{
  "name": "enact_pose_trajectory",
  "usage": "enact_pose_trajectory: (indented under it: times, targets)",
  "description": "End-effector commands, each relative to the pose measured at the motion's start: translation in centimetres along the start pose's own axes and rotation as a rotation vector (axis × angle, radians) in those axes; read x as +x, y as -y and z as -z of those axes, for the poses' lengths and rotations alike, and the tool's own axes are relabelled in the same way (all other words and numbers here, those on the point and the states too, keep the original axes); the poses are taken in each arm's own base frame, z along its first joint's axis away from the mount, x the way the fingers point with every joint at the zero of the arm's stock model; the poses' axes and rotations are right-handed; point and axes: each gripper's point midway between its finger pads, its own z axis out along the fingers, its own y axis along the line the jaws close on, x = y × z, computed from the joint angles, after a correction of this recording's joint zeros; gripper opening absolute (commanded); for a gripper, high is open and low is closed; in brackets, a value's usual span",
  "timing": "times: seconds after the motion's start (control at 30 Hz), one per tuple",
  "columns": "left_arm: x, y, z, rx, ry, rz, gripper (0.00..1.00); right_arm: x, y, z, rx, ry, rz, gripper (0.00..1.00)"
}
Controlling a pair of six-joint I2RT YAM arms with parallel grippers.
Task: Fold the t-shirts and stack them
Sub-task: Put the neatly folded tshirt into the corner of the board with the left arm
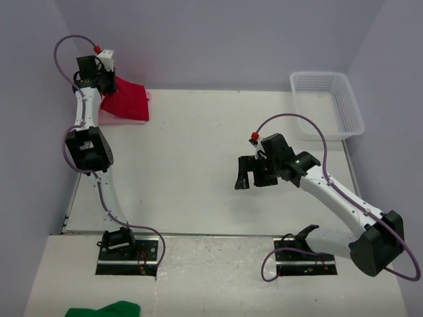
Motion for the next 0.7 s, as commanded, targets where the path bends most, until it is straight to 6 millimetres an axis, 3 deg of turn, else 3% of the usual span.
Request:
enact_pose_trajectory:
  times: [0.0, 0.4, 0.53, 0.67]
  targets:
    - [-2.6, -2.1, 0.4, -0.068, 0.089, -0.033, 0.00, -1.0, -0.8, 0.0, -0.017, 0.005, 0.007, 0.93]
    - [2.0, -5.8, -2.7, -0.214, 0.012, -0.104, 0.00, -0.8, -0.4, -2.0, -0.018, -0.056, 0.030, 0.94]
    - [3.3, -7.1, -3.2, -0.281, -0.019, -0.107, 0.10, -0.7, -0.4, -2.2, -0.027, -0.063, 0.034, 0.94]
    - [4.8, -7.6, -4.1, -0.300, -0.043, -0.092, 0.08, -0.7, -0.5, -2.3, -0.033, -0.065, 0.035, 0.94]
